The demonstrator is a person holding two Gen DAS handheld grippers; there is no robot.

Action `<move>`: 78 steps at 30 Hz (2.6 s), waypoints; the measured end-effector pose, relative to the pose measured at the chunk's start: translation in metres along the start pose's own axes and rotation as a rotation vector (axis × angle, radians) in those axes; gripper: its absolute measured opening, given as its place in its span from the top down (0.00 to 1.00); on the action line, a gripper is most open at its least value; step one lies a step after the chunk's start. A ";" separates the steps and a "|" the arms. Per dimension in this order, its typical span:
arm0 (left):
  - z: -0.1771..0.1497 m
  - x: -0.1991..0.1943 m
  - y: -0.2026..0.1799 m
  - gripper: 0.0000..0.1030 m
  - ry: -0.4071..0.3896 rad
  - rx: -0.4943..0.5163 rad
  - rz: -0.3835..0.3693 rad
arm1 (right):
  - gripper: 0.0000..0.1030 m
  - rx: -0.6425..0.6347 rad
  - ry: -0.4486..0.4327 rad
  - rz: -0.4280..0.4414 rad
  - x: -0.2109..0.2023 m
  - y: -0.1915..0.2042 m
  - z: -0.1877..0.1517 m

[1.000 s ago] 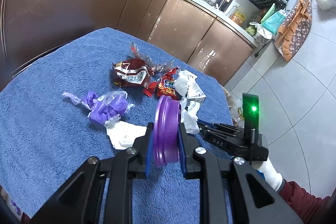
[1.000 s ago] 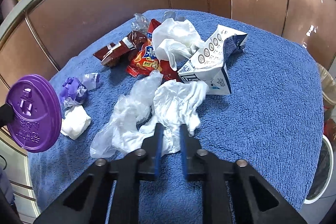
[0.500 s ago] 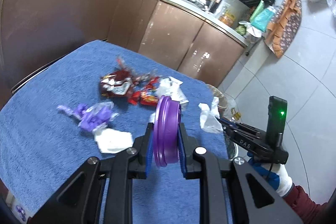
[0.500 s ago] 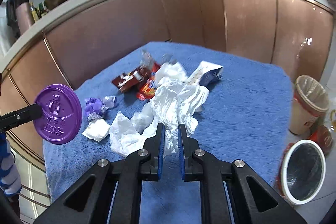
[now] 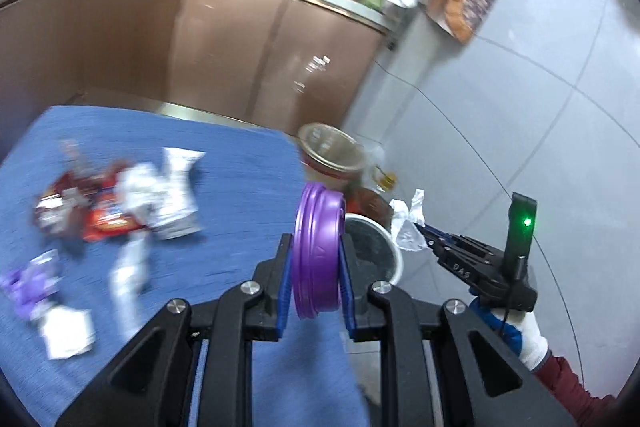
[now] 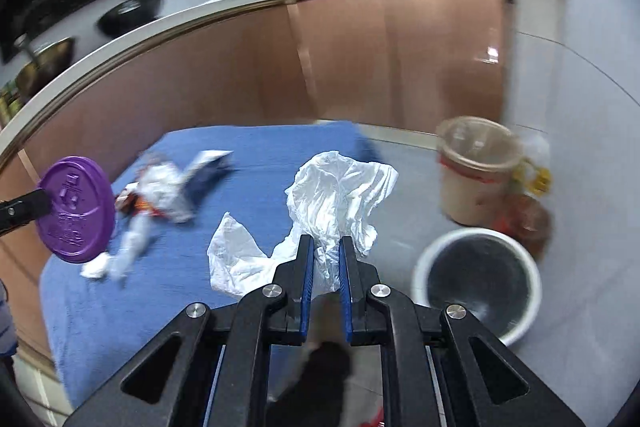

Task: Collect trash
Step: 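Carry the tissue to the bin and open the right tool over it, then grasp the red snack wrapper with the left tool while the right tool grasps the milk carton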

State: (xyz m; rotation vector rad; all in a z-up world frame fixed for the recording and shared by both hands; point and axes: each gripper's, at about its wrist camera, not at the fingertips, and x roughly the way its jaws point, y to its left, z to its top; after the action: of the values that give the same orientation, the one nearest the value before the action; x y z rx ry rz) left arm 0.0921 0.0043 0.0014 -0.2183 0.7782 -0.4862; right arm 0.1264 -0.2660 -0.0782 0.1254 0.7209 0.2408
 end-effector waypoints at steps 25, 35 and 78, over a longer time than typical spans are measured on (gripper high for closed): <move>0.035 0.316 -0.147 0.81 0.308 0.124 -0.014 | 0.84 0.224 0.171 -0.203 0.116 -0.173 -0.038; 0.030 0.342 -0.137 0.77 0.353 0.068 -0.050 | 0.60 0.232 0.179 -0.247 0.132 -0.186 -0.041; 0.034 -0.017 -0.015 0.64 -0.066 0.048 0.146 | 0.50 -0.029 -0.174 -0.040 -0.075 0.066 0.040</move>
State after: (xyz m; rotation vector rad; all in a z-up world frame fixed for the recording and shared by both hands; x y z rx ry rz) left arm 0.1013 0.0003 0.0412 -0.1309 0.7120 -0.3577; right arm 0.0874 -0.2234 0.0119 0.1025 0.5463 0.1994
